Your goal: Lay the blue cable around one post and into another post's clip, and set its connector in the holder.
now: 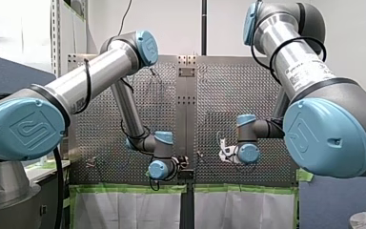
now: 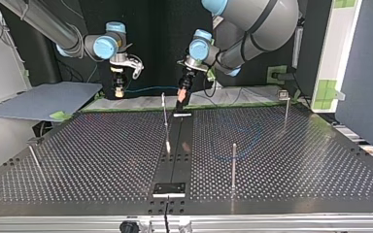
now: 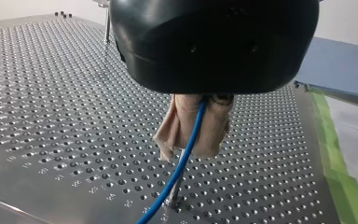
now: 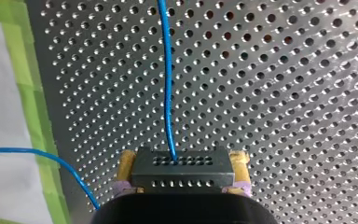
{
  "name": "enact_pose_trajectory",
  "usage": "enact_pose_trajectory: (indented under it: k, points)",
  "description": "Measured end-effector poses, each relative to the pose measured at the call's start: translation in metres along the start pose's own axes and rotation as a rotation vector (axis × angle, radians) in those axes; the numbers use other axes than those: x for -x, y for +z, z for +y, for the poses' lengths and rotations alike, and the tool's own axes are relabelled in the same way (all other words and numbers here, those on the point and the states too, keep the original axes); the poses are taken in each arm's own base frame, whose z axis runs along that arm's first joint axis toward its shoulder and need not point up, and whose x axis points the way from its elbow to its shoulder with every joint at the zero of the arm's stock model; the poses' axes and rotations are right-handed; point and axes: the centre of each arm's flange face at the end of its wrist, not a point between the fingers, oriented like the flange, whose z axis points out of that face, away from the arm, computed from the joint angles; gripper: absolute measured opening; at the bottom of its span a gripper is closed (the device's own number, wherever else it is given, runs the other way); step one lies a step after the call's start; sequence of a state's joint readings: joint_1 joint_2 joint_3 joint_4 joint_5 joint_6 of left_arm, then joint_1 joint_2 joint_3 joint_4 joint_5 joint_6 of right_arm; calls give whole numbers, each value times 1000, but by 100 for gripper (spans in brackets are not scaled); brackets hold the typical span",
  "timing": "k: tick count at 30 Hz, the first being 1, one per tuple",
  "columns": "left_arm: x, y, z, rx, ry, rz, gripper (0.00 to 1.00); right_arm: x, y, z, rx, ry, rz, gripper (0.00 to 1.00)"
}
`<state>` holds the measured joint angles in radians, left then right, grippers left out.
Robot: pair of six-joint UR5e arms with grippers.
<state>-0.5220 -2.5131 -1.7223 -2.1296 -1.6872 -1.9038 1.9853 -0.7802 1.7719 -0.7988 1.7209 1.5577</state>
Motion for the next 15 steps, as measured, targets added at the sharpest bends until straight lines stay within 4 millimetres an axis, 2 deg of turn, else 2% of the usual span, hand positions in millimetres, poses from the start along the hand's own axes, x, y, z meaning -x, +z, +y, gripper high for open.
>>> enact_pose_trajectory:
  k: [15]
  points:
    - [2,4,-3,-10,2,-12,4,-3,5,3,-6,8,18,0]
